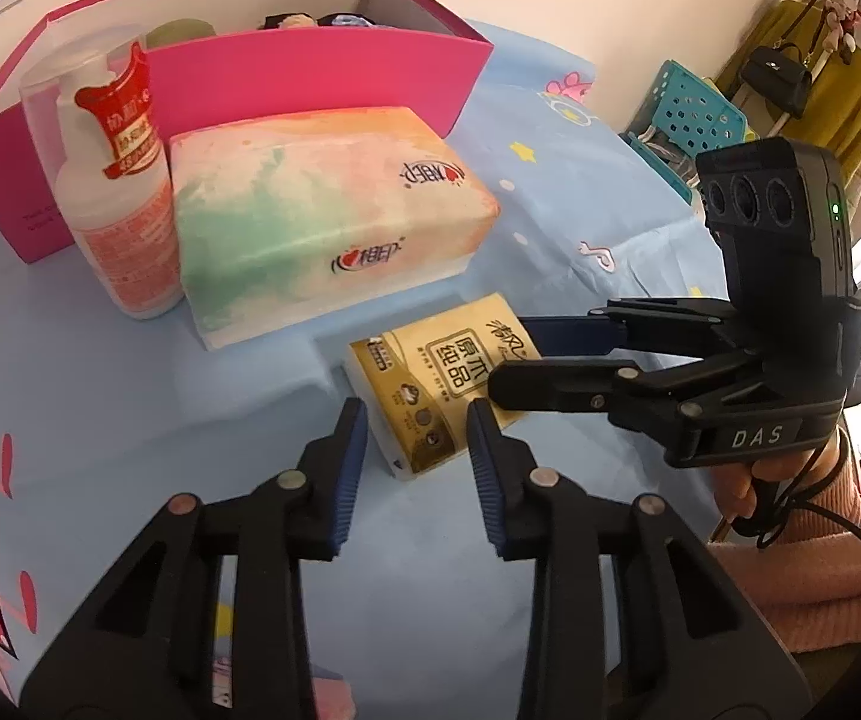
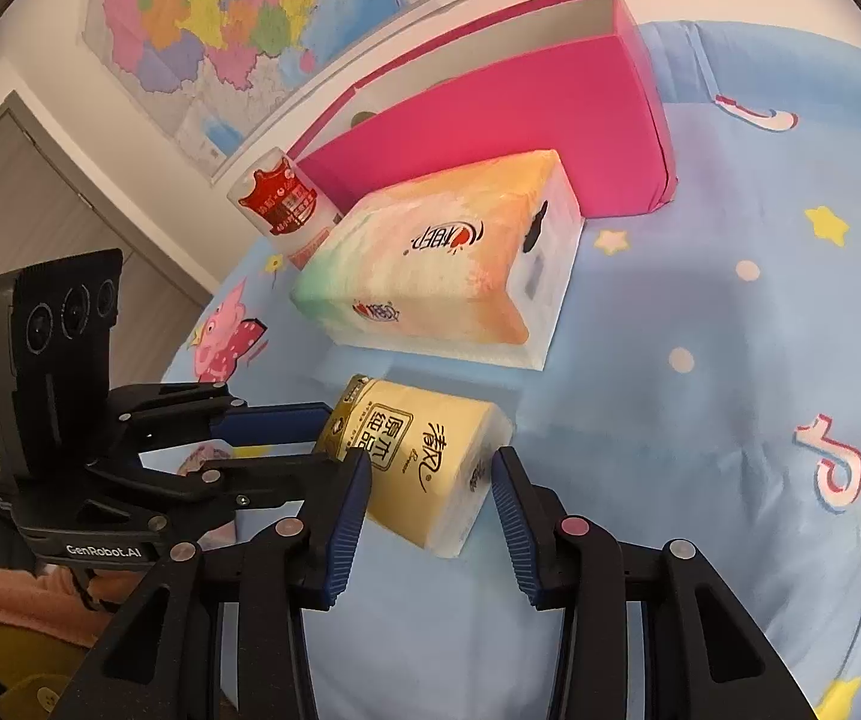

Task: Organize soft objects
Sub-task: 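Close both grippers on the yellow tissue pack, then lift the yellow tissue pack and carry it toward the pink box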

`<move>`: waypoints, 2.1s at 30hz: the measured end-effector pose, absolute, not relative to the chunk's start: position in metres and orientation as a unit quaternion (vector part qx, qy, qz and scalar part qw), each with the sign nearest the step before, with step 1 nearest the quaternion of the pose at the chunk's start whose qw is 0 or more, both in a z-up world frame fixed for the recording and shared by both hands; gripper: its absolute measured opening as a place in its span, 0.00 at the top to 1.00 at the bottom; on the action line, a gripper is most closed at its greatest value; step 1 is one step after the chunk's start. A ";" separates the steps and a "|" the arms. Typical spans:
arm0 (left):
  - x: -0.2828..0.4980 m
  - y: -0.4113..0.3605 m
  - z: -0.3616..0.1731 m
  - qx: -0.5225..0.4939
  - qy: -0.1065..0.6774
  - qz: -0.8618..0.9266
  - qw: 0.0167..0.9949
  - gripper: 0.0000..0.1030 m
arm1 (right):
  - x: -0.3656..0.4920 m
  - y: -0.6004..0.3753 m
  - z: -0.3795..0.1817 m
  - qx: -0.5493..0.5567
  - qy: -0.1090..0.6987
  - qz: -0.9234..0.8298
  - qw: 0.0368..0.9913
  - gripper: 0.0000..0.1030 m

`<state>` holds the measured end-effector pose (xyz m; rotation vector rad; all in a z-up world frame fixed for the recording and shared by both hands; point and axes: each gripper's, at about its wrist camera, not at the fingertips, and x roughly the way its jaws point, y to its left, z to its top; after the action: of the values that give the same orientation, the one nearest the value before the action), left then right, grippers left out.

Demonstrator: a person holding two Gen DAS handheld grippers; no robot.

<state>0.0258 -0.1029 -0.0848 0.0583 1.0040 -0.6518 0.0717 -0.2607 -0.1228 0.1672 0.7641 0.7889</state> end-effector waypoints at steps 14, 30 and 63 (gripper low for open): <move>0.026 -0.100 -0.083 0.015 0.472 -0.317 0.822 0.65 | 0.068 -0.258 -0.123 0.080 0.360 0.371 0.852 0.66; 0.019 -0.093 -0.073 0.010 0.455 -0.314 0.833 0.65 | 0.063 -0.251 -0.111 0.069 0.345 0.370 0.860 0.71; 0.012 -0.082 -0.041 0.000 0.411 -0.303 0.860 0.65 | 0.055 -0.244 -0.069 0.046 0.287 0.384 0.877 0.71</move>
<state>0.0124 -0.0821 -0.0405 -0.0003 0.8624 -0.6354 0.0549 -0.2441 -0.0690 0.0961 0.5990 0.8005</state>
